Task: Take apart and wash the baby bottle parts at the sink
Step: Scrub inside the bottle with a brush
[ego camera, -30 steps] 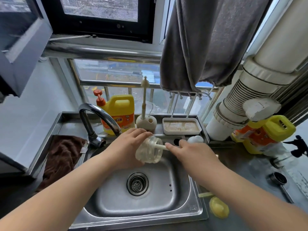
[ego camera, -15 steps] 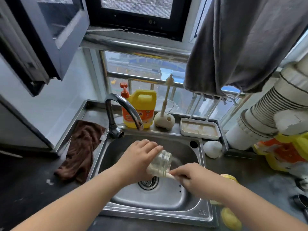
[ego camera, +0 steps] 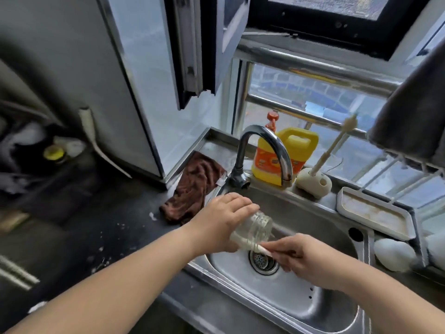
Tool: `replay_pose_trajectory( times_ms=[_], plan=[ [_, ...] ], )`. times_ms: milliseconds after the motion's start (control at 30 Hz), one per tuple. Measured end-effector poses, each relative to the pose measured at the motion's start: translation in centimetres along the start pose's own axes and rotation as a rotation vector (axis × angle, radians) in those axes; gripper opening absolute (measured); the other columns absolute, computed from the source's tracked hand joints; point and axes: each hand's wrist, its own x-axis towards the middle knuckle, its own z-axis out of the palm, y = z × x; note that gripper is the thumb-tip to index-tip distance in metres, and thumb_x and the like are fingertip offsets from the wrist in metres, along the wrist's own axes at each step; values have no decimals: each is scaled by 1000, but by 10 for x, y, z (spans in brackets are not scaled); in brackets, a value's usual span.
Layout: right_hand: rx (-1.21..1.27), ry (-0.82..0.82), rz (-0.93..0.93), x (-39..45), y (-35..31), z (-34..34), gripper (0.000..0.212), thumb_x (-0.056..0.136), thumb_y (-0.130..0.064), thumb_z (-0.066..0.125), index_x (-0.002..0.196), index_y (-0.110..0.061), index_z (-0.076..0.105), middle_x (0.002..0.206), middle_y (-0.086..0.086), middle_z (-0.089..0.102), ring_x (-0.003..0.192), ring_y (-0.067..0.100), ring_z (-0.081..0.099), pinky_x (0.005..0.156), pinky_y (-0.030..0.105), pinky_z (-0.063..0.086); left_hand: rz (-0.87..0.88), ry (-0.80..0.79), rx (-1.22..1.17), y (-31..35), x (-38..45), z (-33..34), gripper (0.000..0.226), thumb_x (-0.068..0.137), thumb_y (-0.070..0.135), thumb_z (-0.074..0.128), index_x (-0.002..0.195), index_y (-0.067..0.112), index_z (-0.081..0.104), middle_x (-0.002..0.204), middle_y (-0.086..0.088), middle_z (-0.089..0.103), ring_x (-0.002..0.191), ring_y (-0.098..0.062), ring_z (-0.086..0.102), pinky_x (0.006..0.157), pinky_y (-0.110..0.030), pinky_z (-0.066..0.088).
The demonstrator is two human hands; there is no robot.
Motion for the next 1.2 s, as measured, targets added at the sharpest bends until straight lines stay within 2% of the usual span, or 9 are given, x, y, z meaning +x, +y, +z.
replay_pose_trajectory(
  times_ms=[100,200,433,567,700,833,933,1067,1200],
  plan=[
    [-565,49,6,8,-8,-5,54,96,-15,47,134,-52,41,96,-18,59,82,4,57,62,18,37,-117,-19,-86,1,-9,0,93,45,30,86,127,11,49,118,-11,60,106,-30,58,88,-44,51],
    [-825,155,40,9,-10,-4,63,96,-15,42,145,-49,19,94,-8,36,79,19,49,51,27,28,-252,-49,-145,-1,-11,-2,92,56,35,86,136,13,47,131,-5,52,120,-22,48,100,-40,43],
    [-602,359,33,4,2,-2,45,101,-30,35,137,-56,31,114,-12,57,102,13,58,77,27,43,-278,-39,-189,9,0,-9,95,62,32,85,143,18,37,137,-1,46,126,-15,40,107,-22,28],
    [-495,369,30,9,18,1,45,100,-25,39,136,-52,40,108,-8,63,100,14,59,77,27,46,-197,34,-154,13,7,-12,91,53,30,88,134,14,50,126,-7,55,117,-23,50,100,-32,41],
    [-217,211,-19,-3,22,13,46,95,-15,48,127,-47,54,105,-9,70,93,13,65,82,30,51,-4,5,-46,12,16,-4,93,44,32,87,126,17,48,114,-8,61,102,-26,59,87,-38,52],
    [-406,194,32,-18,37,4,51,94,-12,46,131,-48,47,111,-5,68,97,19,63,77,33,52,-3,-110,-75,23,19,13,95,45,41,86,129,18,48,117,-5,62,103,-22,60,88,-28,50],
    [-544,296,152,-34,44,-7,55,95,-12,42,135,-50,42,108,-3,64,94,20,61,66,27,40,-78,-132,-146,31,33,20,94,57,43,84,139,22,44,131,-1,52,120,-18,49,101,-24,39],
    [-16,405,252,-55,43,-8,42,96,-13,43,127,-37,58,84,-18,61,58,-1,51,53,10,37,-104,-103,-139,47,60,20,95,60,48,82,141,22,40,137,4,48,126,-16,45,103,-26,37],
    [240,413,277,-69,42,-4,34,99,-16,46,125,-30,61,64,-22,51,53,-14,49,55,4,37,104,-93,-105,62,83,34,97,38,43,90,124,13,56,112,-7,65,97,-25,65,81,-33,55]
  ],
)
